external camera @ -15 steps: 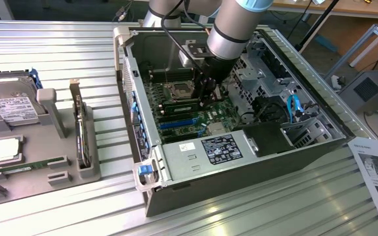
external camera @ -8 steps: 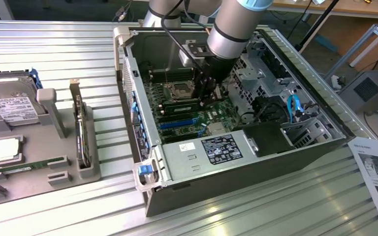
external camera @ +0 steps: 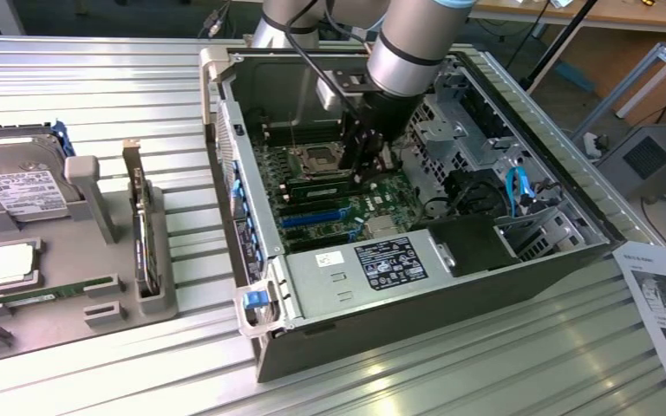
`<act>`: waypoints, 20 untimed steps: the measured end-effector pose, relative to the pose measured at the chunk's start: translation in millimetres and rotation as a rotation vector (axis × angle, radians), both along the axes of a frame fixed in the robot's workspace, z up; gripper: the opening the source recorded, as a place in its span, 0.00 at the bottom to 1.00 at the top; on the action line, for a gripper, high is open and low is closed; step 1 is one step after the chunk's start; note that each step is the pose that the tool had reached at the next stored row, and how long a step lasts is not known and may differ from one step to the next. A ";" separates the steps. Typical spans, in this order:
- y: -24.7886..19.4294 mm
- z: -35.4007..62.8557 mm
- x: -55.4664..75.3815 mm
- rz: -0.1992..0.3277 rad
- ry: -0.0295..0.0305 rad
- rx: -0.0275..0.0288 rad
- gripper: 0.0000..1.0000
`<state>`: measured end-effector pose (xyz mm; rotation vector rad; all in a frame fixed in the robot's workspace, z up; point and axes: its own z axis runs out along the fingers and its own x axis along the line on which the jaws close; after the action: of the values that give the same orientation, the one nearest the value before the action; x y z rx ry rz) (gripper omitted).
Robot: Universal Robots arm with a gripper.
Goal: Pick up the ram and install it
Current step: 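Insert the ram into the slot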
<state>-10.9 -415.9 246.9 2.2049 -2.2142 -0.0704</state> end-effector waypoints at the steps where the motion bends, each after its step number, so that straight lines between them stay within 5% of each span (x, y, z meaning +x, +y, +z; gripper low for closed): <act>1: 0.1 1.1 0.0 0.000 -0.0001 -0.0008 0.44; 10: 1.7 11.3 0.0 0.000 0.0000 -0.0070 0.44; 20: 2.2 21.7 0.0 0.000 0.0000 -0.0077 0.44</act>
<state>-10.9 -413.7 268.6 2.2010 -2.2106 -0.0617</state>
